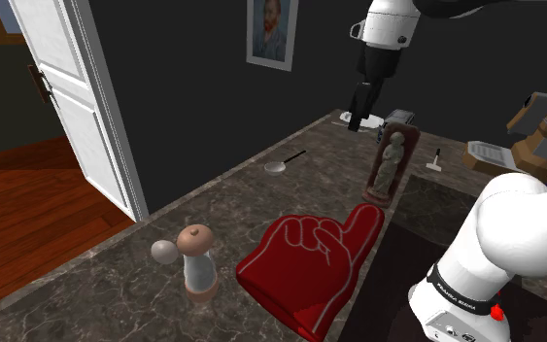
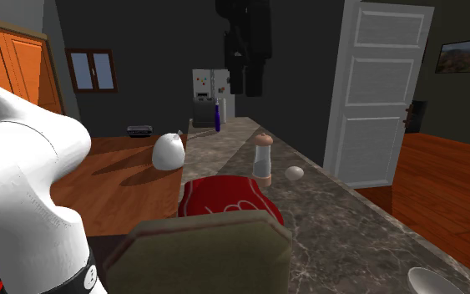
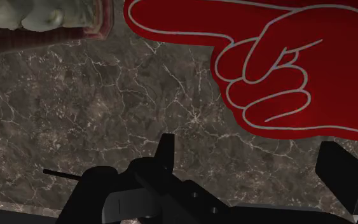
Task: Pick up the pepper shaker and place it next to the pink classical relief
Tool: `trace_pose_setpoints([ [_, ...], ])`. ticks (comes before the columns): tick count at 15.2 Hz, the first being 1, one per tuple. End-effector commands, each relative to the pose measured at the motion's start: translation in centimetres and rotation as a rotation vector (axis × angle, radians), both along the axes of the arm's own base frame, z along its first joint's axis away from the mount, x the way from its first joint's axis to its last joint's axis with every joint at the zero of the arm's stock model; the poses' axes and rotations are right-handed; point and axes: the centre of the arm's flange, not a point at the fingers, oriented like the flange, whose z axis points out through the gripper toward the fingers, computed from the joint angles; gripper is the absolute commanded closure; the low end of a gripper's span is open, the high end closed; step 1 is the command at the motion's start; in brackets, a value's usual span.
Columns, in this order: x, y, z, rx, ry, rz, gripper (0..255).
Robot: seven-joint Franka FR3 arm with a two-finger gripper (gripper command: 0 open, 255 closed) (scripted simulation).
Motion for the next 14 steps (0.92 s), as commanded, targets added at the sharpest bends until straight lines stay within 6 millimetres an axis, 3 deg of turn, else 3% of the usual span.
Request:
trace_pose_setpoints([
  [1, 0.0, 0.0, 0.0, 0.0, 0.0, 0.0, 0],
  [14, 2.7, 15.4, -6.3, 0.014, -0.051, -0.032, 0],
])
